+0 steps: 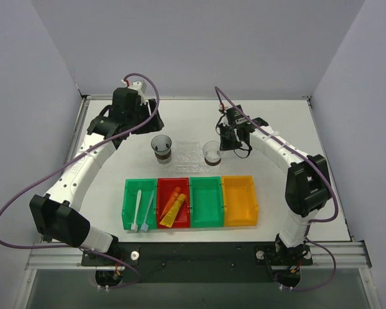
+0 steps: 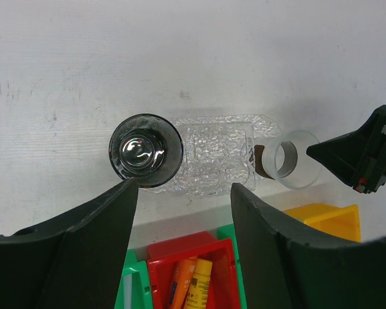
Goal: Prepare toiletry sets of a toothbrush and toothpaste on the tray
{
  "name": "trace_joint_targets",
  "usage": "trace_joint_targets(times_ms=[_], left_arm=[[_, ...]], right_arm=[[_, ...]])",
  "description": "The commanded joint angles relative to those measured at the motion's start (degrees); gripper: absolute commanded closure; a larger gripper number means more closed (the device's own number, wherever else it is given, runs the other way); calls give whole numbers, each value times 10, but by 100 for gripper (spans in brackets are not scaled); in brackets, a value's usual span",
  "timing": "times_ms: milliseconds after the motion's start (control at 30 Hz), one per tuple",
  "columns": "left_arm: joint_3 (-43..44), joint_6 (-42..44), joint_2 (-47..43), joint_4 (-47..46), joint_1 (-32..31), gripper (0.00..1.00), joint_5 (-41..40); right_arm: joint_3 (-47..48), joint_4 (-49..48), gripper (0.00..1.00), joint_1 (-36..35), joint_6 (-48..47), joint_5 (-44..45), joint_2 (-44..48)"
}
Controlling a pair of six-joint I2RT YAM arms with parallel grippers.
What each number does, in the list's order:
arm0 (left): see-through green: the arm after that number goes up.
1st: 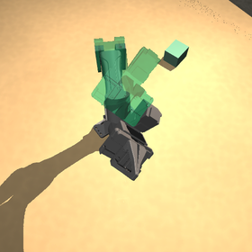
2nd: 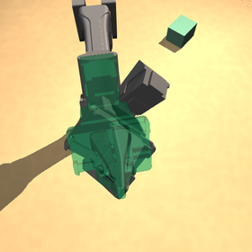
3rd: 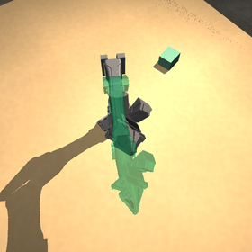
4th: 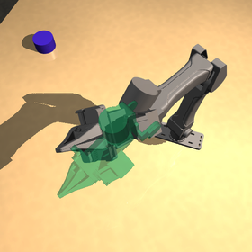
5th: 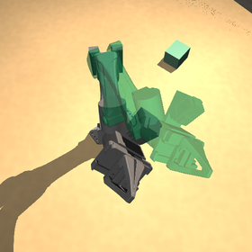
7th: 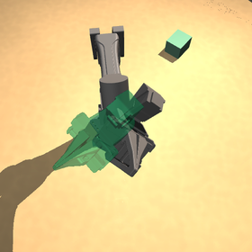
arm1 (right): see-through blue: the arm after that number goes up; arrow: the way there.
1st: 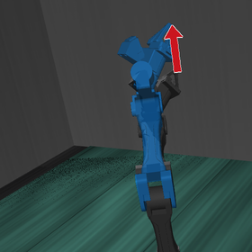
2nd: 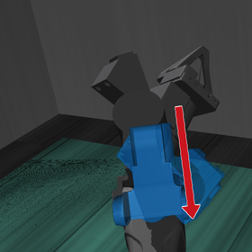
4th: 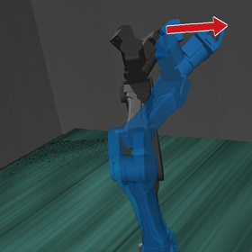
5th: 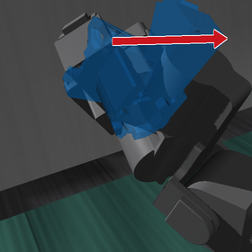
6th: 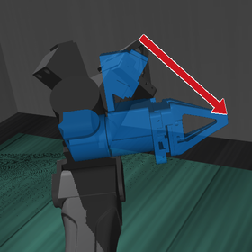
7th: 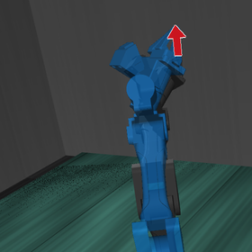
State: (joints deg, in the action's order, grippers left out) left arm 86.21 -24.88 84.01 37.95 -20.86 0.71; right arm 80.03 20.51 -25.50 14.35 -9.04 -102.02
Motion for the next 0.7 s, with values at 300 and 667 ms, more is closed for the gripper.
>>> trace_joint_targets(times_ms=[300,667], left_arm=[[7,7,-29,-10,7,30,-3],[3,5,-33,-10,10,30,-3]], right_arm=[[4,-21,100,-1,-9,-6,-2],[6,-17,96,0,-11,-1,-6]])
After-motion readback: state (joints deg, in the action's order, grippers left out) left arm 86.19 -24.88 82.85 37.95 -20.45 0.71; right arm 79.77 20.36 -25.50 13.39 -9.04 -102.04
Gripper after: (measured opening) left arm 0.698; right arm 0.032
